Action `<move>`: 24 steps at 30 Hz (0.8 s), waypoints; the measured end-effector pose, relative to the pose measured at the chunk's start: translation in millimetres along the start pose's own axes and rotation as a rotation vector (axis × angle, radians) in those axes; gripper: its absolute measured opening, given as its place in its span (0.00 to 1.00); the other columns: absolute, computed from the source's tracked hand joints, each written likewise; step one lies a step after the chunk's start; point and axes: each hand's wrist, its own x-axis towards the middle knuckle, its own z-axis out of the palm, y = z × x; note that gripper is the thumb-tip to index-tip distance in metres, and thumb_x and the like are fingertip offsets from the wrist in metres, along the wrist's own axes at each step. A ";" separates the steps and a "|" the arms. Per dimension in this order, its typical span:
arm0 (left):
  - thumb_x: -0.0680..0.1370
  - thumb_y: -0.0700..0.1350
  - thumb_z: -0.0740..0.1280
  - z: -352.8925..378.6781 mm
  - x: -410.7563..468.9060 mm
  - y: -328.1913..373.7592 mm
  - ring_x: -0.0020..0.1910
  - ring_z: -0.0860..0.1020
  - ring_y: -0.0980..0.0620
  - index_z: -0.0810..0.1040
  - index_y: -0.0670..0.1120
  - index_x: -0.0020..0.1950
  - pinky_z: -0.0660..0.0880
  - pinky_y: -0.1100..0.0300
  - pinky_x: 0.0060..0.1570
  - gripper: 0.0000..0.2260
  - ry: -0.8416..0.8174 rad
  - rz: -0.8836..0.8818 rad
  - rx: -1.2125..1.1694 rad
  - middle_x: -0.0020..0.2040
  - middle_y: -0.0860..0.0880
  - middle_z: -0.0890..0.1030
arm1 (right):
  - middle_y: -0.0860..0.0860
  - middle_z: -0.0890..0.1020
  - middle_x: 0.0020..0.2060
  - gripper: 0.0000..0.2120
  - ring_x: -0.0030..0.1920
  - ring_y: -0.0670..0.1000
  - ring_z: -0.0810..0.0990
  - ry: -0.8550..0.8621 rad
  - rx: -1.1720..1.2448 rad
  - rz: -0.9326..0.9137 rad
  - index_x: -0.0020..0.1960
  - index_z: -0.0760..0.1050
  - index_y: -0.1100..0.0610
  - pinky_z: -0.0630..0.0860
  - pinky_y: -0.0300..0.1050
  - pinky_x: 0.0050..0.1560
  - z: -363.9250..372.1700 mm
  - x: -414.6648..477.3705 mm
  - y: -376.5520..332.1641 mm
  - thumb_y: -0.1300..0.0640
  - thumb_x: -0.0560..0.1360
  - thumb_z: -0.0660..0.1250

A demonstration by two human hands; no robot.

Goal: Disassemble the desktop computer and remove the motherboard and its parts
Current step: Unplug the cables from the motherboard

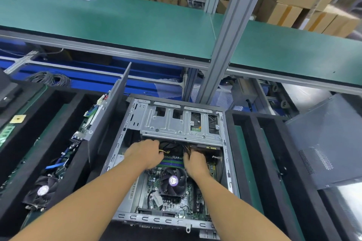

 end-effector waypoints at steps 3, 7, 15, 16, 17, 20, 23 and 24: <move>0.81 0.57 0.55 1.7 1.2 2.2 0.58 0.77 0.45 0.71 0.48 0.67 0.74 0.49 0.55 0.20 0.018 0.079 0.129 0.60 0.47 0.77 | 0.51 0.79 0.35 0.19 0.38 0.52 0.79 0.040 -0.091 0.052 0.44 0.78 0.60 0.74 0.45 0.42 -1.4 2.7 1.3 0.52 0.85 0.54; 0.82 0.56 0.56 7.4 7.7 17.9 0.62 0.75 0.45 0.70 0.47 0.69 0.71 0.49 0.60 0.20 0.096 0.212 0.242 0.63 0.46 0.76 | 0.56 0.84 0.46 0.16 0.50 0.57 0.80 0.065 -0.079 0.124 0.49 0.81 0.60 0.69 0.46 0.46 3.8 5.3 3.1 0.54 0.83 0.58; 0.81 0.44 0.61 25.9 36.7 53.9 0.54 0.80 0.45 0.78 0.46 0.56 0.73 0.52 0.52 0.08 -0.049 0.078 0.218 0.56 0.46 0.82 | 0.57 0.82 0.49 0.15 0.50 0.55 0.74 0.108 -0.023 0.209 0.46 0.80 0.60 0.67 0.47 0.55 19.7 14.7 11.0 0.53 0.81 0.58; 0.81 0.43 0.61 28.1 40.7 55.4 0.54 0.80 0.45 0.79 0.46 0.55 0.74 0.53 0.52 0.08 -0.063 0.056 0.219 0.55 0.46 0.83 | 0.56 0.82 0.48 0.15 0.48 0.55 0.73 0.105 -0.048 0.194 0.44 0.79 0.58 0.66 0.48 0.56 20.9 15.3 10.7 0.53 0.81 0.58; 0.81 0.43 0.61 30.7 45.2 56.8 0.54 0.81 0.45 0.79 0.45 0.56 0.74 0.53 0.51 0.08 -0.080 0.042 0.212 0.55 0.46 0.83 | 0.56 0.82 0.47 0.16 0.47 0.54 0.73 0.095 -0.081 0.181 0.43 0.79 0.57 0.66 0.50 0.56 21.6 15.9 10.2 0.52 0.81 0.57; 0.81 0.43 0.60 36.0 55.2 60.2 0.56 0.80 0.44 0.78 0.45 0.59 0.74 0.53 0.52 0.10 -0.128 0.019 0.182 0.59 0.44 0.81 | 0.55 0.81 0.45 0.18 0.50 0.55 0.75 0.093 -0.132 0.161 0.47 0.80 0.57 0.65 0.51 0.55 23.2 18.1 8.9 0.49 0.82 0.55; 0.82 0.42 0.58 35.5 62.1 59.6 0.60 0.77 0.43 0.73 0.48 0.64 0.73 0.53 0.55 0.12 -0.100 0.020 0.143 0.61 0.45 0.77 | 0.54 0.77 0.39 0.18 0.44 0.55 0.71 0.068 -0.146 0.161 0.38 0.74 0.56 0.62 0.52 0.51 21.9 16.7 6.3 0.49 0.82 0.56; 0.81 0.41 0.56 36.6 64.2 58.2 0.58 0.76 0.43 0.72 0.48 0.63 0.72 0.53 0.53 0.12 -0.087 0.029 0.122 0.59 0.45 0.76 | 0.53 0.75 0.37 0.18 0.43 0.55 0.70 0.056 -0.163 0.152 0.35 0.70 0.55 0.63 0.53 0.53 21.1 16.2 5.5 0.50 0.82 0.56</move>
